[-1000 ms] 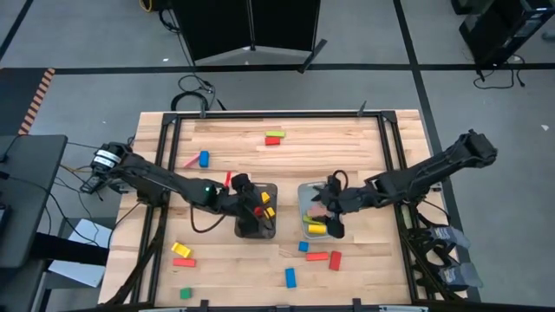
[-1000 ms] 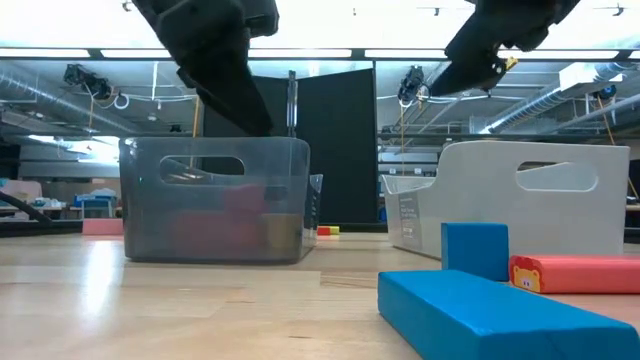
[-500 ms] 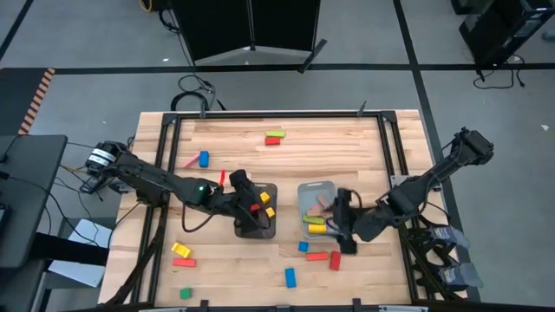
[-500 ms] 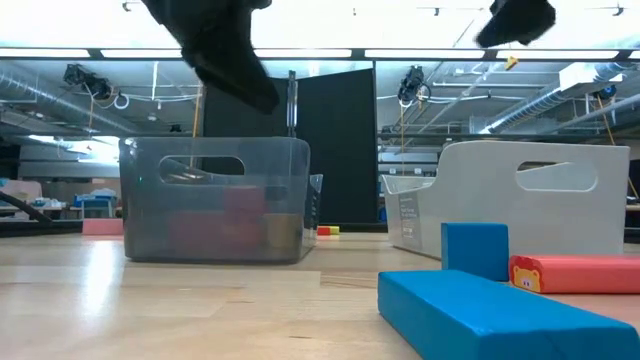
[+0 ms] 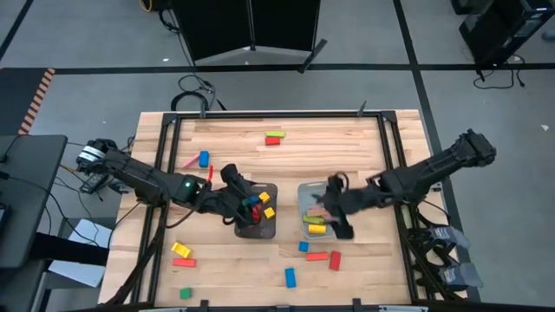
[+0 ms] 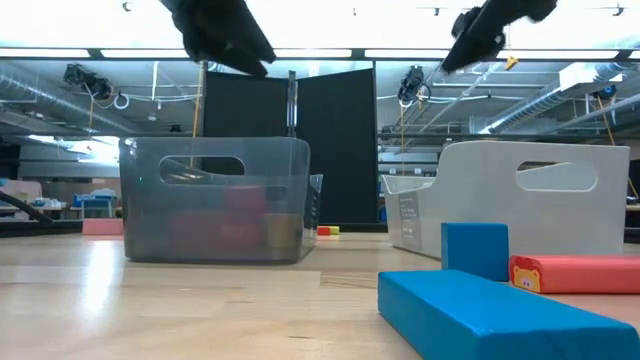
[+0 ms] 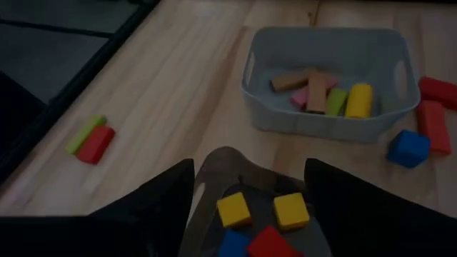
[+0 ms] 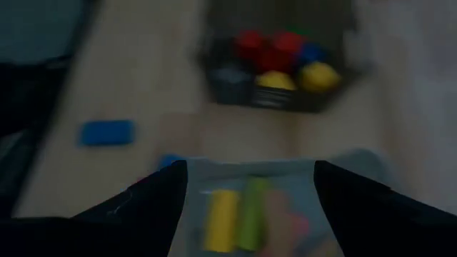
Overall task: Sort blocks by size
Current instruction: Put the bottom large red block into the gray bin, then put the top large blue block into the gray bin, then put the right large orange block into the gray bin
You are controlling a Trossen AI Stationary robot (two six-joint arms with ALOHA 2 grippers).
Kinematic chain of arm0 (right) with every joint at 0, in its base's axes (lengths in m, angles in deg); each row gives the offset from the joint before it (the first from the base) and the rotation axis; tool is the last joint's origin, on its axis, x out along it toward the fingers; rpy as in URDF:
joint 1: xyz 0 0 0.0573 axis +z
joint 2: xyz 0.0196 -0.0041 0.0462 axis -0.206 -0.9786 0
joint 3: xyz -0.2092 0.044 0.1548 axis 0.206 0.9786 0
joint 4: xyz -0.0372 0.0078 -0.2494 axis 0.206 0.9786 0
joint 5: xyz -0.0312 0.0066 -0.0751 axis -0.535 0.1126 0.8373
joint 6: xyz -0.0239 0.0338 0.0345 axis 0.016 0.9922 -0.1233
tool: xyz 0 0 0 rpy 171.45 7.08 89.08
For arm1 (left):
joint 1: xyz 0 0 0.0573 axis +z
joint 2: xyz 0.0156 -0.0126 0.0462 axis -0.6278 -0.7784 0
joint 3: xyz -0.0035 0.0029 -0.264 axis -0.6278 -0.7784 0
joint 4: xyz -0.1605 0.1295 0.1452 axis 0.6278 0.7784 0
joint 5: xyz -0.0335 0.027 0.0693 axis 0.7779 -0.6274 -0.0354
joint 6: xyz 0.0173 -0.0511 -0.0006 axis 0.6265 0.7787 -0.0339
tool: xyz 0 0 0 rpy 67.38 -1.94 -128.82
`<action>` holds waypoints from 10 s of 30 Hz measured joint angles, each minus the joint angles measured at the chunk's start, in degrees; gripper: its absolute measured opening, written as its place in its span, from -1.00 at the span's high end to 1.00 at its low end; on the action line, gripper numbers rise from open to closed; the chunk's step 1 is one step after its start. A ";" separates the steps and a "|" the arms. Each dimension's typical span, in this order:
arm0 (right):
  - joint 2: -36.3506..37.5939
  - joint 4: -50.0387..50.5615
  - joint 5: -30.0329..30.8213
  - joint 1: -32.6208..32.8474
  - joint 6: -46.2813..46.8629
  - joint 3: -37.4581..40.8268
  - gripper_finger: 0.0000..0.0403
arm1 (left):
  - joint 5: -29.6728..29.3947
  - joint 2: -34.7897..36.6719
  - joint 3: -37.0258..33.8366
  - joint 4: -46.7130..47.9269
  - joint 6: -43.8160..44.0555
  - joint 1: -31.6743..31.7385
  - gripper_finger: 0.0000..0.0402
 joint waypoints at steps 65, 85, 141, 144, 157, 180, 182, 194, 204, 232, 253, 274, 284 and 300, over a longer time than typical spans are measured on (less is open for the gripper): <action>-29.29 -4.99 -8.29 21.88 -10.16 1.40 0.21 | 2.24 0.08 0.03 -1.34 2.75 0.05 -0.36; -11.27 -5.61 1.53 22.52 -17.42 -8.68 0.29 | 3.54 0.34 0.05 -0.76 5.30 1.52 -0.27; 4.90 -9.55 27.40 15.09 4.83 13.04 -0.43 | 18.44 5.76 -13.80 28.63 15.68 47.00 -0.35; 4.90 -12.02 27.40 15.09 4.85 14.38 -0.43 | 19.43 5.76 -16.12 28.58 18.23 47.00 -0.35; 4.90 -14.92 28.04 14.96 3.28 14.78 -0.43 | 21.49 5.79 -22.36 16.51 19.78 47.23 -0.51; 4.87 -15.22 28.03 14.58 3.33 14.78 -0.43 | 21.02 5.76 -24.60 9.31 10.65 48.55 -0.50; 4.87 -15.24 28.04 14.58 3.34 14.78 -0.43 | 21.05 5.76 -24.61 9.13 9.74 48.48 -0.50; 4.87 -15.63 28.25 13.37 3.32 14.75 -0.43 | 19.81 5.76 -24.61 9.18 -8.58 47.57 -0.50; 4.87 -15.66 27.59 11.11 2.01 14.75 -0.42 | 19.59 5.76 -19.82 15.68 -39.19 44.64 -0.50; 4.85 -16.07 25.78 9.36 -1.31 14.74 -0.28 | 18.45 -8.86 -19.48 10.36 -65.04 50.34 -0.24; 9.20 -20.90 25.72 14.42 -11.27 7.14 -0.23 | 77.86 17.43 -10.87 -8.89 -42.82 49.22 0.30; 14.12 -43.29 26.16 17.01 -27.16 6.60 -0.21 | 35.33 -5.59 -12.82 -64.10 -9.91 17.55 0.30; 15.18 -46.88 26.18 17.49 -29.70 6.58 -0.19 | 37.82 -29.46 1.00 -70.06 -7.32 13.60 0.30; 14.78 -45.15 26.20 17.86 -27.49 6.60 -0.20 | 31.67 -29.60 3.36 -58.73 -8.27 14.33 -0.90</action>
